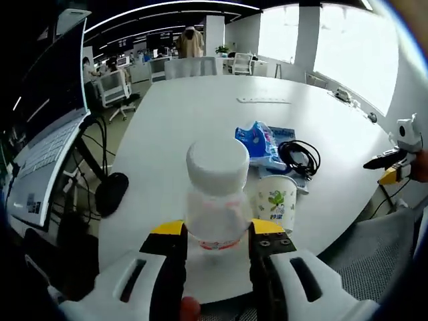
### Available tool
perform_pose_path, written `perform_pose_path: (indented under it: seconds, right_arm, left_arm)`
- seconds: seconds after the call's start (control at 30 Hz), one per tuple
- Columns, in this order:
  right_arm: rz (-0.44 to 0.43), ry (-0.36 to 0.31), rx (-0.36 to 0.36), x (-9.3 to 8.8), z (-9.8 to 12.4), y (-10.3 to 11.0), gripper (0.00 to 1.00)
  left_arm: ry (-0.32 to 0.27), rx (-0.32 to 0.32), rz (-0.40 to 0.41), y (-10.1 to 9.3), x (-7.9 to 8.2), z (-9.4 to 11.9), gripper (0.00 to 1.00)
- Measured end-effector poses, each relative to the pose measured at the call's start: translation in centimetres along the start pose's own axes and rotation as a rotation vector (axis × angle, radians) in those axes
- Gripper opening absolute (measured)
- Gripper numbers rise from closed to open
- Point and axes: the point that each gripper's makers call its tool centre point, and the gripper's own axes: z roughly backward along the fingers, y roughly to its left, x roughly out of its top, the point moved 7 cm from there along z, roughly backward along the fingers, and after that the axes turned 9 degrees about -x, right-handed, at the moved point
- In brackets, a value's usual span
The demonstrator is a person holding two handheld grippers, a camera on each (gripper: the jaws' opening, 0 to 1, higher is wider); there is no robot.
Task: Arrange the tabletop items into an orderly group along one side of the table until the central work area is clear of visible clutter.
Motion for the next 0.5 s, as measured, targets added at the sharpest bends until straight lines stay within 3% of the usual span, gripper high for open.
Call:
perform_pose_path:
  seconds: [0.3,0.5]
  right_arm:
    - [-0.001,0.003,-0.003,-0.53,0.34,-0.03,0.53]
    - [-0.009,0.007,-0.012,-0.73,0.68,-0.34,0.53]
  left_arm:
    - [-0.019,0.029,0.024,-0.23,-0.26,0.06,0.35]
    - [-0.057,0.02,0.104,-0.21,-0.38,-0.59,0.44]
